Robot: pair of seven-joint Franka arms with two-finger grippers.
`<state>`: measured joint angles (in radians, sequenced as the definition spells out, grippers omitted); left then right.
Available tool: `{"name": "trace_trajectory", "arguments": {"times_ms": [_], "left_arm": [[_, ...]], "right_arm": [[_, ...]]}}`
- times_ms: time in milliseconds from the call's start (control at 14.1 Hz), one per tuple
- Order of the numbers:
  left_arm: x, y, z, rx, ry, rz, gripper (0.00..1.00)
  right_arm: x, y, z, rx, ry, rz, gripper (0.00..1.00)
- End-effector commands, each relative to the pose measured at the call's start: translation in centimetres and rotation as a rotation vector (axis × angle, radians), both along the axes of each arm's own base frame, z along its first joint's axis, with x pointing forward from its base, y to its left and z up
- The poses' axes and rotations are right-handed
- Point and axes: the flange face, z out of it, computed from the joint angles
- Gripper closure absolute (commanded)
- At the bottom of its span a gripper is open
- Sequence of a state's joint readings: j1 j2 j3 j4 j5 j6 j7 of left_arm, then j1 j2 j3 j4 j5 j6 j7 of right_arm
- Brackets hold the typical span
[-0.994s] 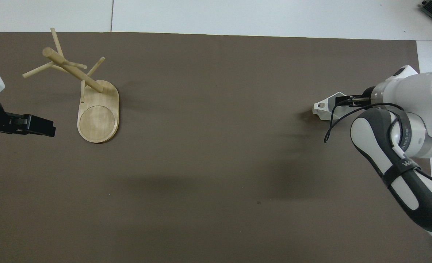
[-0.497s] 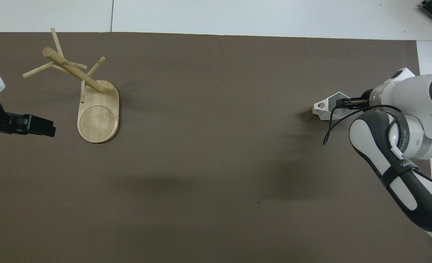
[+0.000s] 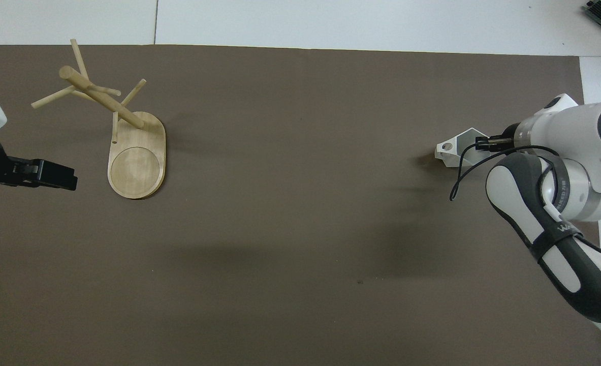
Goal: Hang cup on rack
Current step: 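Lift the white cup with the right gripper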
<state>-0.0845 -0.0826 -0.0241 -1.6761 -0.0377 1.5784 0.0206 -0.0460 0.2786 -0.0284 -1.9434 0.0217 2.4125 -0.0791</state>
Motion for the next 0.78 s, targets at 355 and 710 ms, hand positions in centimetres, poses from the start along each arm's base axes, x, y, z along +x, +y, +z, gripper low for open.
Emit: {"name": "trace_trajectory", "arguments": {"times_ms": [355,710], "left_arm": [[0.0,0.3,0.3,-0.009,0.008,-0.003,0.00],[0.0,0.3,0.3,-0.009,0.008,-0.003,0.00]], "right_arm": [[0.3,-0.1,0.6,0.002,-0.018,0.002,1.00],[0.6,-0.1,1.9,0.003,-0.002,0.008,1.00]]}}
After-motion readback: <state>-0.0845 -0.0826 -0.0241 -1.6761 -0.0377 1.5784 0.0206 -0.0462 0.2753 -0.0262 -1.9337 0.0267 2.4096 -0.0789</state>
